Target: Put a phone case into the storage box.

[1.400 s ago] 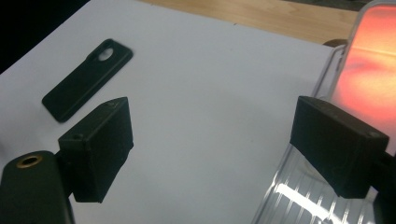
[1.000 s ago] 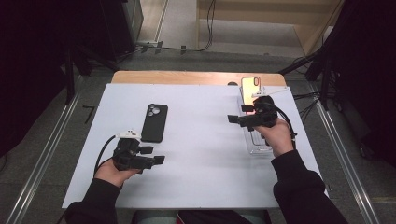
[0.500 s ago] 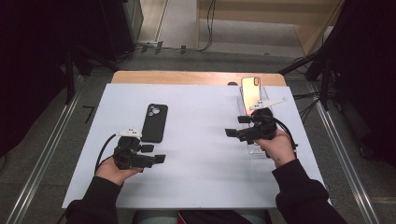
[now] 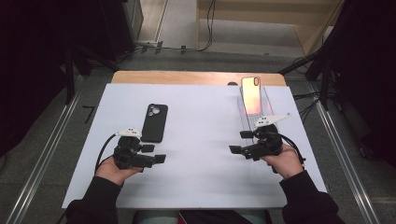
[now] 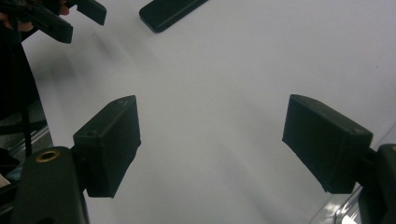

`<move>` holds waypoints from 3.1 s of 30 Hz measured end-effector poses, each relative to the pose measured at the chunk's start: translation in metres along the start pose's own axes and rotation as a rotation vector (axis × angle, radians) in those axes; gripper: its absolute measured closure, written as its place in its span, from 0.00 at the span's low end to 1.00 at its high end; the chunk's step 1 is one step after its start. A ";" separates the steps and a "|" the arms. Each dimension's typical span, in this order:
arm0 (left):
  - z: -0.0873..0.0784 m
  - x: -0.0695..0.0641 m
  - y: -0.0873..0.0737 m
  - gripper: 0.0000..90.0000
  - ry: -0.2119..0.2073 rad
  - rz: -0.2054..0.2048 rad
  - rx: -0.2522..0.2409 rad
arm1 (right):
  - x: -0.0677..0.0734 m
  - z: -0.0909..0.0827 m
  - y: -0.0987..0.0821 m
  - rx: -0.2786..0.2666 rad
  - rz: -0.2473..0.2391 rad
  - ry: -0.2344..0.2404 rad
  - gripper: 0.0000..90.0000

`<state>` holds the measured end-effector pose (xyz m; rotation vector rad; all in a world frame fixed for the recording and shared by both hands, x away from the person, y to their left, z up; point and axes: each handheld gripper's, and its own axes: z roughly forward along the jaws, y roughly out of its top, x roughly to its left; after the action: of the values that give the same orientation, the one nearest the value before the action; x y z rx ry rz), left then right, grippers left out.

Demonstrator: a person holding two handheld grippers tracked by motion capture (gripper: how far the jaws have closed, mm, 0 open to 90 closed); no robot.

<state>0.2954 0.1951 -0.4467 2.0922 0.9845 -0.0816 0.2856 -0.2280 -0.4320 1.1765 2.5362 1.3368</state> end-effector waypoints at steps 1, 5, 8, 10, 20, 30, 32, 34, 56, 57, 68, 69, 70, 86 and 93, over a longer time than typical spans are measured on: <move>0.000 0.000 0.000 0.29 -0.001 0.000 0.000 | 0.001 -0.001 -0.003 0.001 0.002 -0.002 0.19; 0.000 0.000 0.000 0.29 -0.001 0.001 0.000 | 0.001 -0.001 -0.013 0.011 0.008 -0.008 0.20; 0.001 0.000 0.000 0.29 -0.002 0.004 0.000 | 0.002 0.001 -0.020 0.017 0.006 -0.008 0.20; 0.001 0.000 0.000 0.29 -0.002 0.005 0.000 | 0.002 0.001 -0.023 0.024 0.006 -0.011 0.20; 0.000 0.000 -0.001 0.29 -0.001 0.000 0.003 | 0.002 -0.001 -0.040 0.035 0.005 -0.014 0.20; 0.001 0.000 -0.001 0.30 -0.006 -0.005 -0.004 | 0.003 0.000 -0.051 0.059 0.003 -0.019 0.20; 0.001 0.001 0.000 0.30 -0.001 -0.002 -0.007 | 0.003 -0.001 -0.052 0.055 0.002 -0.017 0.20; 0.002 0.001 0.000 0.30 0.000 0.001 -0.009 | 0.003 -0.002 -0.052 0.054 0.002 -0.019 0.20; 0.010 0.023 0.028 0.25 0.147 -0.061 -0.030 | 0.002 0.001 -0.053 0.064 0.009 -0.017 0.20; 0.011 0.023 0.029 0.28 0.138 -0.055 -0.028 | 0.002 0.001 -0.053 0.065 0.008 -0.017 0.20; 0.031 0.029 0.049 1.00 0.116 -0.024 -0.014 | 0.002 0.000 -0.054 0.064 0.006 -0.017 0.20; 0.035 0.032 0.050 1.00 0.112 -0.034 -0.009 | 0.002 0.000 -0.054 0.064 0.006 -0.017 0.20; 0.037 0.034 0.050 1.00 0.117 -0.035 -0.011 | 0.002 0.001 -0.054 0.064 0.005 -0.017 0.20; 0.071 0.061 0.046 1.00 0.170 -0.067 0.087 | 0.001 0.001 -0.054 0.065 -0.001 -0.022 0.20; 0.068 0.064 0.044 1.00 0.168 -0.077 0.079 | 0.001 0.001 -0.054 0.068 0.001 -0.022 0.20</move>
<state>0.3873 0.1711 -0.4874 2.1595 1.1799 0.0163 0.2529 -0.2454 -0.4715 1.1968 2.5852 1.2401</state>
